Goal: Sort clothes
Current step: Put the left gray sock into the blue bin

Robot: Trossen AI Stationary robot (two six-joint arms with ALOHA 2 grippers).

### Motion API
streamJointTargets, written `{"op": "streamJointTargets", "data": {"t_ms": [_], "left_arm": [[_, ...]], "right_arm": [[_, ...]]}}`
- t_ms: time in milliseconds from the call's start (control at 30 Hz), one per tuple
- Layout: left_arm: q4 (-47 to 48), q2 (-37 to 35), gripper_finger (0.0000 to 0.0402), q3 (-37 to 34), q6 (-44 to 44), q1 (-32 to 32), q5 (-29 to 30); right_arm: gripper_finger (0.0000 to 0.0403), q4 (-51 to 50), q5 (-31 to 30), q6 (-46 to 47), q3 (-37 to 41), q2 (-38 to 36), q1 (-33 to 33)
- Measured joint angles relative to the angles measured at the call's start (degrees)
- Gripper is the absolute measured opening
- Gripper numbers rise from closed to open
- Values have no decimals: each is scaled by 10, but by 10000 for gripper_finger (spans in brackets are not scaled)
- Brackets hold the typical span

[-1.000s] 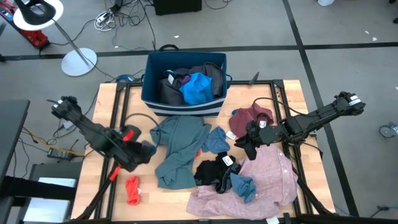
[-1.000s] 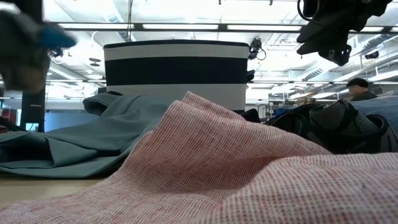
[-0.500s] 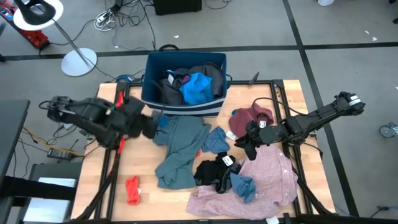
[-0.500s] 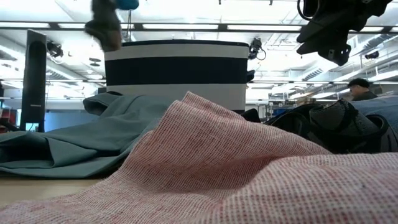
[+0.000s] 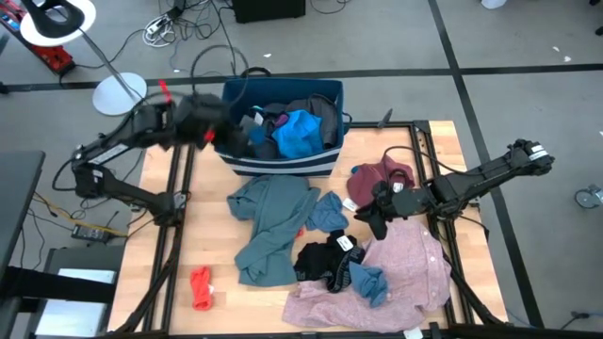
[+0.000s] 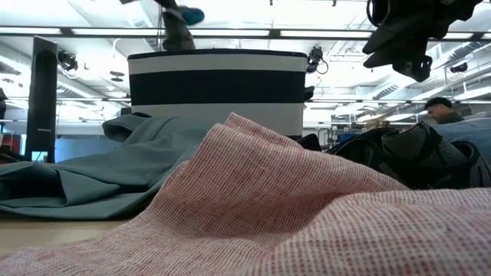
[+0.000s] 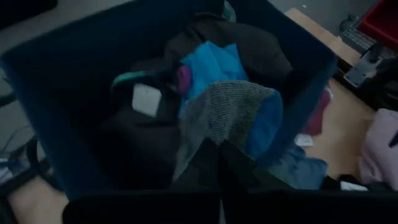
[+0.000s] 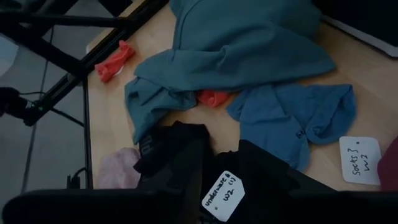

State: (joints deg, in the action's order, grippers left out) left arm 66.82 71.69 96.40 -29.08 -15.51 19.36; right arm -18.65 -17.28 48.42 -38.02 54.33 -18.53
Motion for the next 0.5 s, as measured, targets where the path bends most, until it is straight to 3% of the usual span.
{"op": "streamJointTargets", "data": {"t_ms": [300, 500], "left_arm": [[-68, 69, 3, 0, 172, -154, -164], [-105, 107, 21, -1, 230, -199, -180]], "right_arm": [[107, 22, -12, 16, 0, 0, 29], [107, 26, -13, 39, 0, 0, 42]]}}
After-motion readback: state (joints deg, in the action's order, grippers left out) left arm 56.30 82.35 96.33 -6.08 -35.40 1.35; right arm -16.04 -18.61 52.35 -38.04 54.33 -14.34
